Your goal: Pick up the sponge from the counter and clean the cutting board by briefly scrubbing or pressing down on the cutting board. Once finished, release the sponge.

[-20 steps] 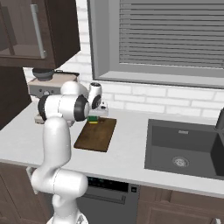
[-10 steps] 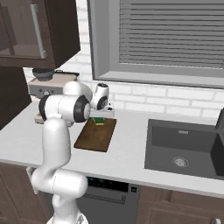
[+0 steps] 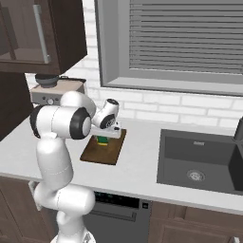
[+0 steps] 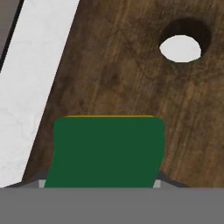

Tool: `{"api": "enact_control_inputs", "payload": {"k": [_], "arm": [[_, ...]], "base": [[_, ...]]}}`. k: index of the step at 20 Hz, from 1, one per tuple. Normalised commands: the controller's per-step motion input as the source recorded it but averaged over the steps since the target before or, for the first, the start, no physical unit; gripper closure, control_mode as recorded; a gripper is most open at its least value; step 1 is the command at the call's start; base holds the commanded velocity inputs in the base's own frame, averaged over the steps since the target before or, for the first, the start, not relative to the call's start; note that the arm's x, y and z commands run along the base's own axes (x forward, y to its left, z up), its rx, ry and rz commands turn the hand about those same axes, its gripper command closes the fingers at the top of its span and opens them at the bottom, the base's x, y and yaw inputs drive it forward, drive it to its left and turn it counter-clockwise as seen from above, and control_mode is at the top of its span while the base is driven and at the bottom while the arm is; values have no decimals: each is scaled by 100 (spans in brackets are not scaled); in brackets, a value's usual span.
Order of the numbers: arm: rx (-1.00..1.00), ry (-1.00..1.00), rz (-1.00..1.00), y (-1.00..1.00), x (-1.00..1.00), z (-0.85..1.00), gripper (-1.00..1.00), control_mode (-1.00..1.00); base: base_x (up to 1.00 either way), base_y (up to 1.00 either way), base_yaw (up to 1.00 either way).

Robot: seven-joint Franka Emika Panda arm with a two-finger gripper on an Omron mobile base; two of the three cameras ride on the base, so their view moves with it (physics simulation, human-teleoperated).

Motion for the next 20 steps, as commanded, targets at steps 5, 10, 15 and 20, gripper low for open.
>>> {"api": "enact_control_inputs", "payload": {"k": [5,10,15,20], "arm": [[5,0,0,2,-92,-36,100,-100],[0,-1,2,0,-96,-32,100,-100],[-4,0,12,0,-69,-27,100,-100],[0,0,11,-13,-3,-22,100,-100]], "base": [[0,0,0],[0,0,0],[0,0,0],[0,0,0]]}}
